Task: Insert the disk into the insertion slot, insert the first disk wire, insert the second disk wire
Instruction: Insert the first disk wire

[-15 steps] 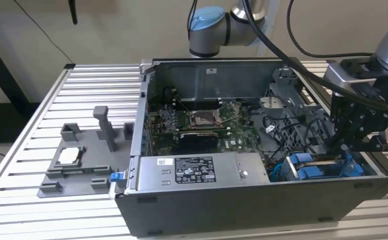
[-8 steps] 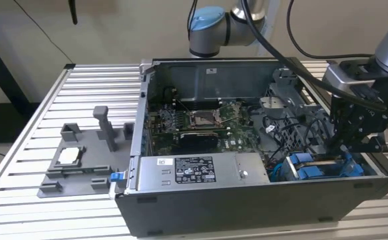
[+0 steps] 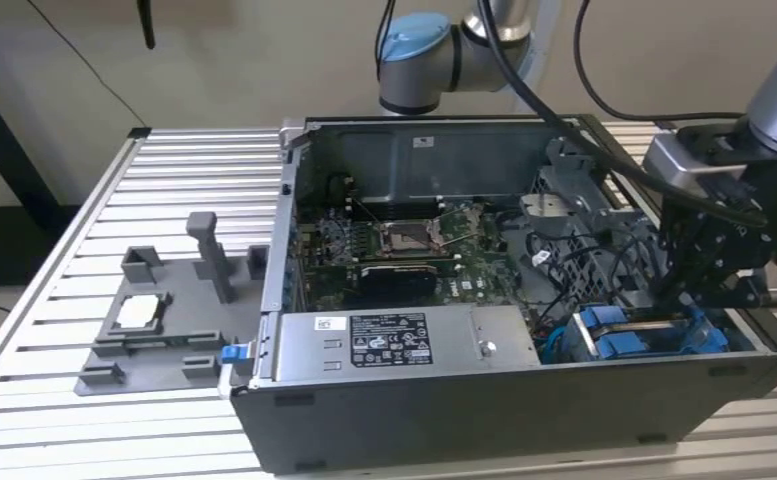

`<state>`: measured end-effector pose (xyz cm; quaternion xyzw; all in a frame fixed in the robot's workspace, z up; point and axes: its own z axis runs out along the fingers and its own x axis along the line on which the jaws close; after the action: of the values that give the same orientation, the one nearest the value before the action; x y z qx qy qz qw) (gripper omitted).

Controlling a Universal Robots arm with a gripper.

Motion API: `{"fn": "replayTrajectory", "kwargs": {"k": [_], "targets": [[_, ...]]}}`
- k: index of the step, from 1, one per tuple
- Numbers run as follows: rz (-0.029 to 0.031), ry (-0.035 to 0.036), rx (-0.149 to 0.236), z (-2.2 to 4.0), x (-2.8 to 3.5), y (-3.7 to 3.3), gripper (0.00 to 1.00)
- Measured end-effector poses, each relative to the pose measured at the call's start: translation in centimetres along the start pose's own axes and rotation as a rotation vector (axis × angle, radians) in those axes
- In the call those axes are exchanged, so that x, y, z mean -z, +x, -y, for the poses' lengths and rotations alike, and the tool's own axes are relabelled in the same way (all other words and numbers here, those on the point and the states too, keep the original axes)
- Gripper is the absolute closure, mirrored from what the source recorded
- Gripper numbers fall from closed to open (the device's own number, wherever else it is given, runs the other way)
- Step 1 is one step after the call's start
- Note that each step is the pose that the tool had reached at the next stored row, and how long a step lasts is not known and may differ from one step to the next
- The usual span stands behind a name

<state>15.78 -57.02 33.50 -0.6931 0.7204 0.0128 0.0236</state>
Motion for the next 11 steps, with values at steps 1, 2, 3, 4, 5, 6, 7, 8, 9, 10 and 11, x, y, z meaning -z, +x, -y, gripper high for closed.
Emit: {"fn": "replayTrajectory", "kwargs": {"k": [1, 2, 3, 4, 5, 6, 7, 8, 9, 10, 11], "targets": [[-0.0001, 0.0000, -0.001, 0.00, -0.03, 0.00, 0.81], [-0.0003, 0.0001, -0.001, 0.00, -0.06, 0.01, 0.81], [-0.0004, 0.0001, -0.002, 0.00, -0.09, 0.01, 0.81], [-0.0005, 0.0002, -0.003, 0.00, -0.10, 0.01, 0.81], [0.0002, 0.0001, -0.004, 0.00, -0.13, 0.01, 0.80], [0.0004, 0.0001, -0.005, 0.00, -0.15, 0.02, 0.80], [0.0004, 0.0000, -0.006, 0.00, -0.15, 0.02, 0.80], [0.0003, -0.0003, -0.006, -0.01, -0.14, 0.02, 0.73], [0.0003, -0.0006, -0.007, -0.01, -0.06, 0.01, 0.73], [0.0001, -0.0009, -0.007, -0.01, 0.09, 0.00, 0.73], [0.0005, -0.0010, -0.008, 0.00, 0.25, 0.00, 0.73]]}}
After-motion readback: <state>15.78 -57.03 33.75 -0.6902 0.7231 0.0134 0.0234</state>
